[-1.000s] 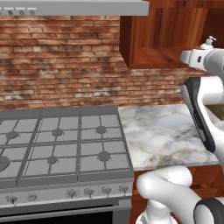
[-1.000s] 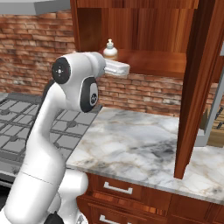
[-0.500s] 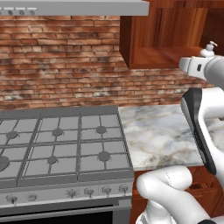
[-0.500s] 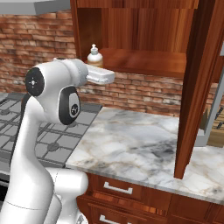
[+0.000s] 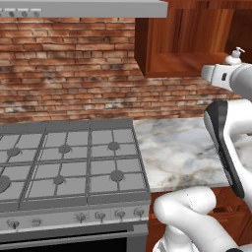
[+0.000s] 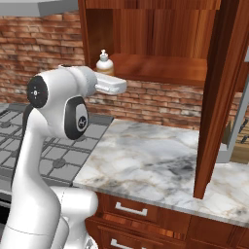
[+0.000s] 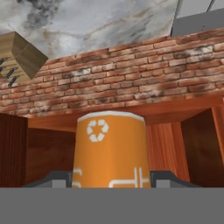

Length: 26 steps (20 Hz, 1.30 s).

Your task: Locate and retrieve the soap dispenser and soap dispenser from the cabinet. Place them next to the sink.

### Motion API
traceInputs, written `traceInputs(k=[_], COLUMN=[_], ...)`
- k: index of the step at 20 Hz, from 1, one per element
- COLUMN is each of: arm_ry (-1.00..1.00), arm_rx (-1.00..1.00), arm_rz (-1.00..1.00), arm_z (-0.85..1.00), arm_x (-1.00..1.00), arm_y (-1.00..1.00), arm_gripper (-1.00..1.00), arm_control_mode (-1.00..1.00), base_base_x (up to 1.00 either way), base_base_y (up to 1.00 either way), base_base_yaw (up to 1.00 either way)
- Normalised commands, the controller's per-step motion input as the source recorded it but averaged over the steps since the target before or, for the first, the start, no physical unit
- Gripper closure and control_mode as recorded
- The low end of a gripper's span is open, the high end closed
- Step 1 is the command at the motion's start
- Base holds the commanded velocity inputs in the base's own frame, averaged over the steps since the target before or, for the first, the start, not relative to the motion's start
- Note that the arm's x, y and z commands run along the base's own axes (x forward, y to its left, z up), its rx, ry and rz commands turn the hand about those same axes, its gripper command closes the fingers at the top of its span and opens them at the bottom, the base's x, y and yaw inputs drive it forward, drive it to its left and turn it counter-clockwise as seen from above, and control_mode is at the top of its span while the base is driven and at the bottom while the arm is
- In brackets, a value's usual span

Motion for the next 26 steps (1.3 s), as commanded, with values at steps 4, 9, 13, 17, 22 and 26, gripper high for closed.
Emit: traceInputs(k=[4,9,13,17,22,26], arm_ry=[0.00,0.00,0.00,0.00,0.00,0.00], arm_rx=[0.00,0.00,0.00,0.00,0.00,0.00], arm_rz=[0.00,0.00,0.00,0.00,0.00,0.00], arm_z=[0.00,0.00,0.00,0.00,0.00,0.00], arm_x=[0.00,0.00,0.00,0.00,0.00,0.00], arm_y=[0.00,0.00,0.00,0.00,0.00,0.00], arm_gripper=[1.00,1.00,1.00,1.00,1.00,1.00], arm_control_mode=[1.00,1.00,1.00,1.00,1.00,1.00], base_base_x=[-0.22,-0.48,-0.31,-0.03,0.00,-0.01], base_base_y=[0.04,0.09,0.16,0.48,0.56,0.58], base_base_yaw=[0.00,-0.03,-0.01,0.12,0.28,0.34])
